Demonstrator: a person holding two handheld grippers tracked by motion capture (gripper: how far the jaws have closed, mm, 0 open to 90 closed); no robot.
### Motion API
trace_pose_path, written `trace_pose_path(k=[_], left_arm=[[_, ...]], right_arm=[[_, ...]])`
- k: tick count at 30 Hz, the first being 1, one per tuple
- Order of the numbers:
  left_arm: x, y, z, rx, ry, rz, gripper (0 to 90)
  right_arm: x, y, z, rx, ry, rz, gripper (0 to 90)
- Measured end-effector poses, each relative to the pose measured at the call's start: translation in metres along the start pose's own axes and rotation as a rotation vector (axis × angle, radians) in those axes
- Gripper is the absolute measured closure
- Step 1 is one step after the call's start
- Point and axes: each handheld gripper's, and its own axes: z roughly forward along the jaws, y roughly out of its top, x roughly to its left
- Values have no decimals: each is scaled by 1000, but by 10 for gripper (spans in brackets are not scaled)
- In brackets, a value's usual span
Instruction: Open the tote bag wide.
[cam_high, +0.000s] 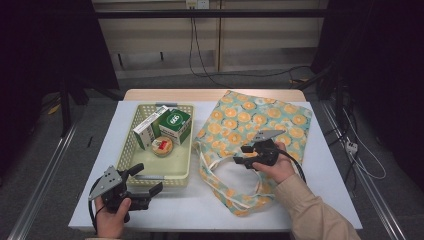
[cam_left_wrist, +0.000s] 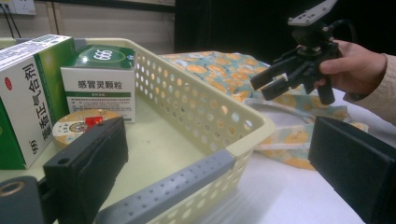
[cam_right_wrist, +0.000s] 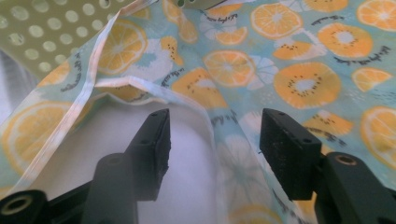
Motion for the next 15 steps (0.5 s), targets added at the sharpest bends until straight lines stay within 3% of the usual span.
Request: trace_pose_path(k=[6,12,15], left_arm=[[0,0,0,-1,-2,0,47],[-1,0,1,3,-7,5,47],[-2,1,1,8,-9,9,47]], right_arm=[[0,-11,-25,-22,5,21,356],[14,-17,-38,-40,32,-10,283],[21,-19,-40,-38,60,5,220]])
